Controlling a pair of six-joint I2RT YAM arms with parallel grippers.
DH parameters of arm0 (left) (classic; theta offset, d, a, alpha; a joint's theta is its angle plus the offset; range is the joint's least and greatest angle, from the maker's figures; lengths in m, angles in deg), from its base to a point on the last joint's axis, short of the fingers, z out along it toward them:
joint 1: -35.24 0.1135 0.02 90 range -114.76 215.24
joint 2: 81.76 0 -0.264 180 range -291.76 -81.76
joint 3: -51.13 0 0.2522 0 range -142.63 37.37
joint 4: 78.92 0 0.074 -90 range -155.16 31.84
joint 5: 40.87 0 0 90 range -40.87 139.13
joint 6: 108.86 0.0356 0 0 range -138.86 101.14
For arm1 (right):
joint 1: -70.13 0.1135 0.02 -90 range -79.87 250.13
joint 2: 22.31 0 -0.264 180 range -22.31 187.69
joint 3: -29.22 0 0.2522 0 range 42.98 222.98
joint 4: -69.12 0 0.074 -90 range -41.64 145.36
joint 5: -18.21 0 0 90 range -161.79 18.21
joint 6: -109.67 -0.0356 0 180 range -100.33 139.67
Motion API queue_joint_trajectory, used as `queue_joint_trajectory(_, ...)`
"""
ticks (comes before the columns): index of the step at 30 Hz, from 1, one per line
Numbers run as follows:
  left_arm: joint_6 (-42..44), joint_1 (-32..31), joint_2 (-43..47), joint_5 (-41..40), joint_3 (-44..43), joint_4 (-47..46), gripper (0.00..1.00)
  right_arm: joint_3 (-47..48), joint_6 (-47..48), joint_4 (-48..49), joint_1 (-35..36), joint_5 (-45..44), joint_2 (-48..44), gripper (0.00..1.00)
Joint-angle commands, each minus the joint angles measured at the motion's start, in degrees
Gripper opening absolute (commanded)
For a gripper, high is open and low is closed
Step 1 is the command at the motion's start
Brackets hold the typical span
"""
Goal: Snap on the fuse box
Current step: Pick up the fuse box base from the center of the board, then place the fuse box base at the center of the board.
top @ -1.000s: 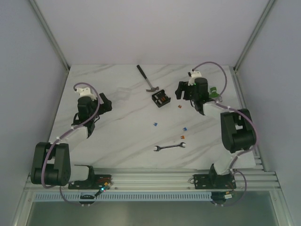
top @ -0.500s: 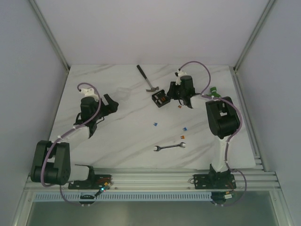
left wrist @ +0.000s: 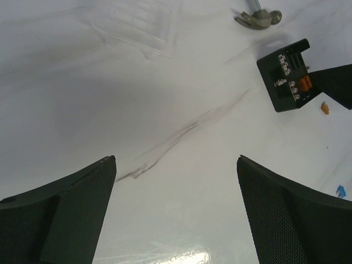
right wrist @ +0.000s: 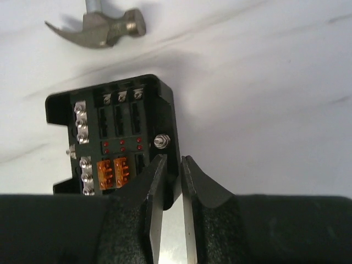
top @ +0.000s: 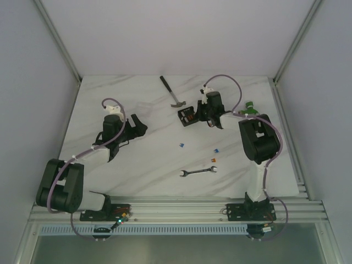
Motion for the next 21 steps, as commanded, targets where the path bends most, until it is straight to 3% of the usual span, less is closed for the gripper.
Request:
queue_joint_trajectory(1, -0.6, -1.3, 1.5, 0.7, 0.3, 1.8, 1.0, -3.4, 1.9, -4.3, 1.5, -3.4, -4.9, 0.23)
queue_joint_trajectory(12, -2.4, -2.9, 7.4, -1.2, 2.7, 5.3, 1.0, -14.2, 0.5, -6.9, 4.8, -8.8, -18.5, 0.01)
queue_joint_trajectory(21, -4.4, -3.7, 12.7, -3.0, 5.2, 9.2, 1.0, -21.5, -5.9, -6.5, 15.7, -13.7, -29.2, 0.0)
